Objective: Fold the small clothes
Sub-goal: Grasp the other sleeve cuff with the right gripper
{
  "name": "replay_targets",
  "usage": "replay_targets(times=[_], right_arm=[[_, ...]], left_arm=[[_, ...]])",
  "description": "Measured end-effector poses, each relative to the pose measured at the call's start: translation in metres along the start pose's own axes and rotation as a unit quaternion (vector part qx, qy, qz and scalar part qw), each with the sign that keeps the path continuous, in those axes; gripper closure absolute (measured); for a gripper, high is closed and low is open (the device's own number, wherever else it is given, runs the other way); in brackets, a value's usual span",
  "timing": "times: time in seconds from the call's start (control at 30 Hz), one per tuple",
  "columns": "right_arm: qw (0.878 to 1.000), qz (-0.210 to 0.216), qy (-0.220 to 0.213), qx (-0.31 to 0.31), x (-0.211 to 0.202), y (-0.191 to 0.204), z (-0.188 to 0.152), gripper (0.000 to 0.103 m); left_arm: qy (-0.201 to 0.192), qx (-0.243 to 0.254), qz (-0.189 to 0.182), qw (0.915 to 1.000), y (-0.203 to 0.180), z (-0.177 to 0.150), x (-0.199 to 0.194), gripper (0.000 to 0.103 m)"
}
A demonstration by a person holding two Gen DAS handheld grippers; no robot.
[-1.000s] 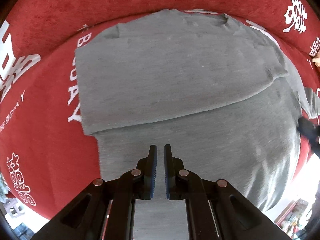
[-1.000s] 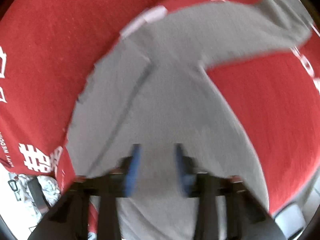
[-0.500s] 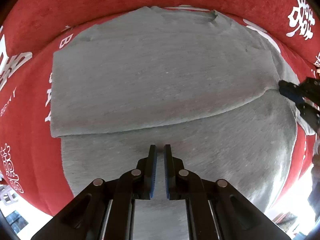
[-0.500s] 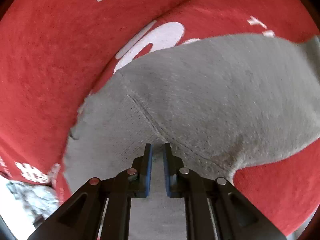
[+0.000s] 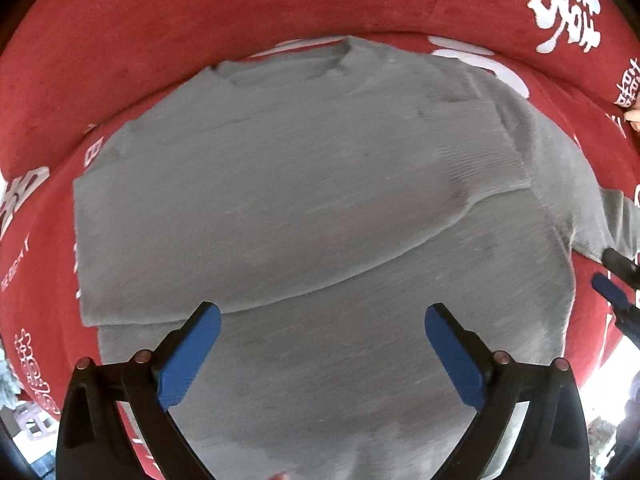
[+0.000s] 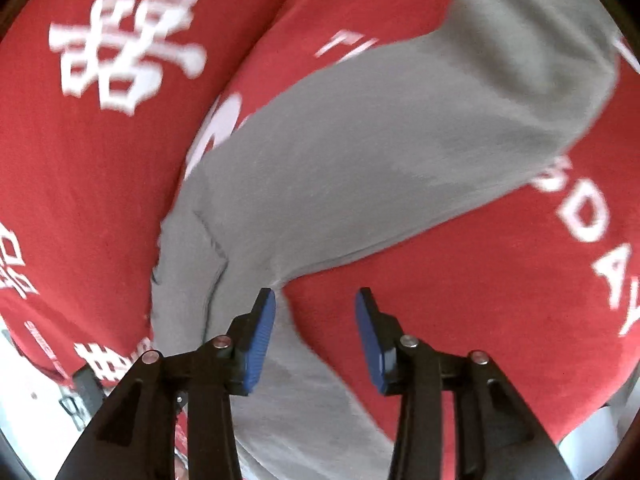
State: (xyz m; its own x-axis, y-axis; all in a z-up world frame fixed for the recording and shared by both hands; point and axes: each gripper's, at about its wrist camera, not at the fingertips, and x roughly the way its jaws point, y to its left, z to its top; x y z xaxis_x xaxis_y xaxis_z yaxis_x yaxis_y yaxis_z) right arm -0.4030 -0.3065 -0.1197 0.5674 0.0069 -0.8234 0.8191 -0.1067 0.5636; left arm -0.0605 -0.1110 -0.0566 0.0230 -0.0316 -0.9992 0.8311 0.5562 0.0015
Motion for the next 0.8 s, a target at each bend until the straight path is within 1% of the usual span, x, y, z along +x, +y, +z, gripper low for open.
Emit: replay_targets(times=[0.03, 0.1, 0.17, 0.27, 0.37, 0.43, 0.53, 0.67, 0.7, 0.8], right_arm=[[1.0, 0.004, -0.008, 0.007, -0.008, -0.009, 0.003, 0.058], [0.999, 0.007, -0.032, 0.026, -0.025, -0.03, 0.01, 0.053], [0.997, -0.005, -0.055, 0.048, -0.038, -0.052, 0.017, 0.052], [0.993, -0.017, -0.077, 0.087, -0.052, -0.085, 0.026, 0.051], [0.988, -0.008, -0.093, 0.125, -0.063, -0.114, 0.036, 0.051], [0.983, 0.01, -0.105, 0.148, -0.067, -0.132, 0.044, 0.051], [0.979, 0.039, -0.108, 0.169, -0.061, -0.145, 0.052, 0.051], [0.971, 0.079, -0.115, 0.195, -0.053, -0.157, 0.062, 0.051], [0.967, 0.094, -0.119, 0.204, -0.051, -0.16, 0.065, 0.051], [0.96, 0.118, -0.129, 0.218, -0.05, -0.162, 0.072, 0.051]], left_arm=[[0.003, 0.002, -0.001, 1.0, -0.004, 0.005, 0.002, 0.001], [0.015, 0.009, -0.008, 0.9998, -0.021, 0.011, 0.011, 0.001], [0.024, 0.019, -0.019, 0.9993, -0.035, 0.018, 0.017, 0.001], [0.025, 0.031, -0.029, 0.9988, -0.055, 0.024, 0.021, 0.001], [0.02, 0.038, -0.035, 0.9985, -0.077, 0.029, 0.026, 0.001], [0.02, 0.038, -0.04, 0.9983, -0.09, 0.03, 0.029, 0.001], [0.018, 0.039, -0.047, 0.998, -0.115, 0.033, 0.032, 0.001], [0.012, 0.043, -0.052, 0.9977, -0.14, 0.04, 0.034, 0.001], [0.011, 0.044, -0.051, 0.9977, -0.144, 0.032, 0.034, 0.001], [0.011, 0.044, -0.053, 0.9976, -0.161, 0.036, 0.039, 0.001]])
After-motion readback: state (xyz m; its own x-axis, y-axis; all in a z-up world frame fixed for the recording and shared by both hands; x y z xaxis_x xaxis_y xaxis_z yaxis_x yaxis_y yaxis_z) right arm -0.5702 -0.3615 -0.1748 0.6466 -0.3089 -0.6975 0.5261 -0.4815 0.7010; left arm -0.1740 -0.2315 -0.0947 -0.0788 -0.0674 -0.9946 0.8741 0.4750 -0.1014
